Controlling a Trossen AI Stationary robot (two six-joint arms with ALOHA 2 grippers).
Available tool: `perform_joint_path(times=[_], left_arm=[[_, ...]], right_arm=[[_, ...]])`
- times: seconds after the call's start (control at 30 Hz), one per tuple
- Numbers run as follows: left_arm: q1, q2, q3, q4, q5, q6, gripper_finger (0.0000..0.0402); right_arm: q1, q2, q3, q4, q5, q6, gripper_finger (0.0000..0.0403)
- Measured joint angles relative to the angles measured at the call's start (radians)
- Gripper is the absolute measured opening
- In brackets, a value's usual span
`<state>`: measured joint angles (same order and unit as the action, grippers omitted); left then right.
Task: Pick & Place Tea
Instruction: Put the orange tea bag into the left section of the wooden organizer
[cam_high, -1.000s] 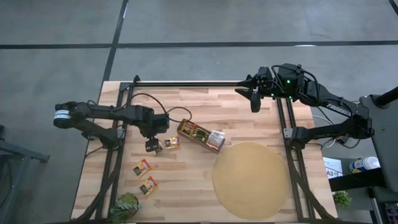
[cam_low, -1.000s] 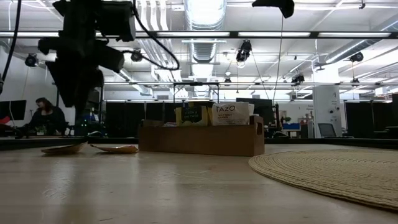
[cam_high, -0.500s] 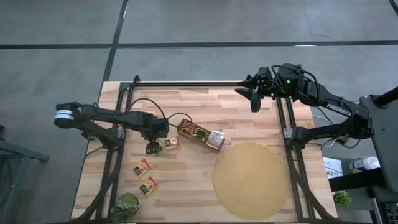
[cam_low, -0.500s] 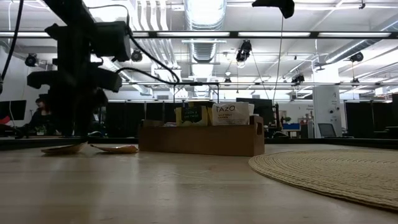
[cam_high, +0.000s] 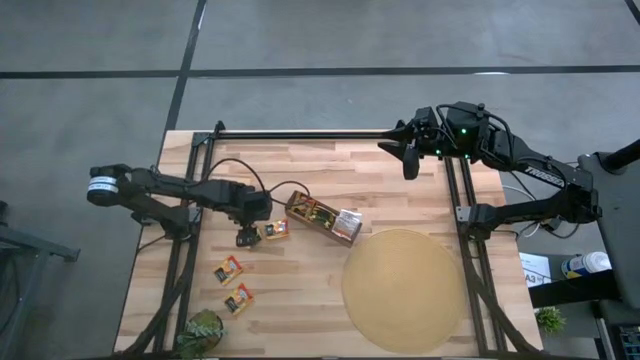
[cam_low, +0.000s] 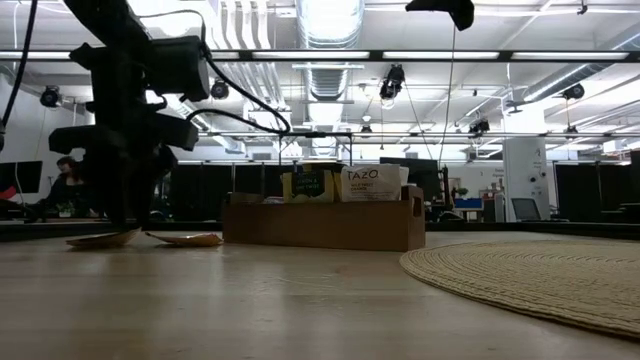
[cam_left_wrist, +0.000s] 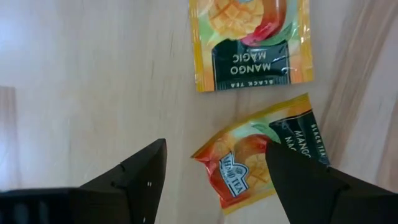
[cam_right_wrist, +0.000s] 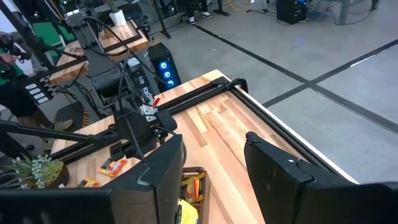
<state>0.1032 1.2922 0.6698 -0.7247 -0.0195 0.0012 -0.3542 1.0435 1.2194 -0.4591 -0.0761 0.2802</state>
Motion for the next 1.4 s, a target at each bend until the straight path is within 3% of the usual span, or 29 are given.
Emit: perform_joint_path(times=[0.47, 0.73, 1.07, 1.23, 1.4], left_arm=[[0.0, 0.003, 0.018, 0.002, 0.049, 0.14, 0.0266], [-0.005, 0.003, 0.073, 0.011, 0.154, 0.218, 0.0263], [-0.077, 0.003, 0.077, 0.007, 0.165, 0.305, 0.0246], [-0.106, 0.003, 0.1, 0.009, 0.148, 0.193, 0.0245], [-0.109, 0.018, 0.145, -0.03, 0.103, -0.244, 0.0245]], right_arm=[[0.0, 0.0, 0.0, 0.0, 0.0, -0.018, 0.0169], [0.0, 0.0, 0.0, 0.0, 0.0, -0.019, 0.0169], [0.0, 0.0, 0.0, -0.003, 0.0, -0.018, 0.0169], [0.0, 0.0, 0.0, -0.004, 0.0, -0.038, 0.0169], [0.0, 0.0, 0.0, -0.004, 0.0, -0.047, 0.0169]])
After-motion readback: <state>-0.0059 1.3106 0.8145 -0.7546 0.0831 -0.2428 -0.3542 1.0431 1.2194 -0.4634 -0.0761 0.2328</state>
